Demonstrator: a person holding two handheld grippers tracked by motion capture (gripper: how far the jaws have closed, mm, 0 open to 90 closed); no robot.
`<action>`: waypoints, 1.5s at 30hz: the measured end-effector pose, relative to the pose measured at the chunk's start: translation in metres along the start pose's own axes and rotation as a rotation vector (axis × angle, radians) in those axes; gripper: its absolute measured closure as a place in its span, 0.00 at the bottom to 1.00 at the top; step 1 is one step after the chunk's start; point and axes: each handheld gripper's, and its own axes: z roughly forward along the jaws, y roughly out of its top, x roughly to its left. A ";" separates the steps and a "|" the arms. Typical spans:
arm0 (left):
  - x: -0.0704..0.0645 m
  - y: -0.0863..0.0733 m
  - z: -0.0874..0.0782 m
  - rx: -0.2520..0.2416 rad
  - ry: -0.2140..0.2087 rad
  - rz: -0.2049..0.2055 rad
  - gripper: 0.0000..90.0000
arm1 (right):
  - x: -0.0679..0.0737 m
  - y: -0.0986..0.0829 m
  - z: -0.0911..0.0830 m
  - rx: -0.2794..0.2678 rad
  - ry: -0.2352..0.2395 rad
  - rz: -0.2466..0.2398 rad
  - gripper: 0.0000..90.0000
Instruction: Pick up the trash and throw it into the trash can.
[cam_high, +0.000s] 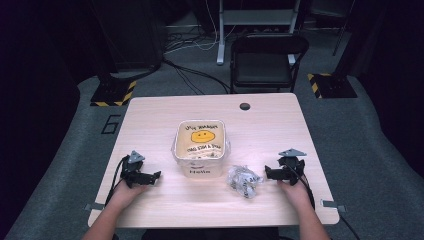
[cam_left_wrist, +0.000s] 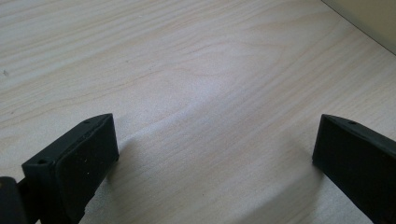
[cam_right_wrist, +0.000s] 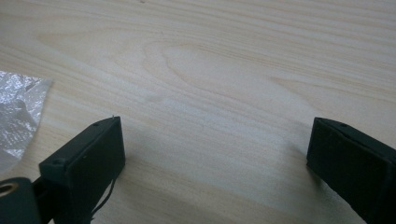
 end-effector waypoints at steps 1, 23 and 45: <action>0.000 0.000 0.000 0.000 0.000 0.000 0.00 | 0.000 0.000 0.000 0.000 0.000 0.000 0.04; 0.000 0.000 0.000 0.000 0.000 0.000 0.00 | 0.000 0.000 0.000 0.000 -0.002 0.001 0.04; 0.000 0.000 0.000 0.000 0.000 0.000 0.00 | -0.001 0.006 -0.017 0.042 0.027 -0.013 0.15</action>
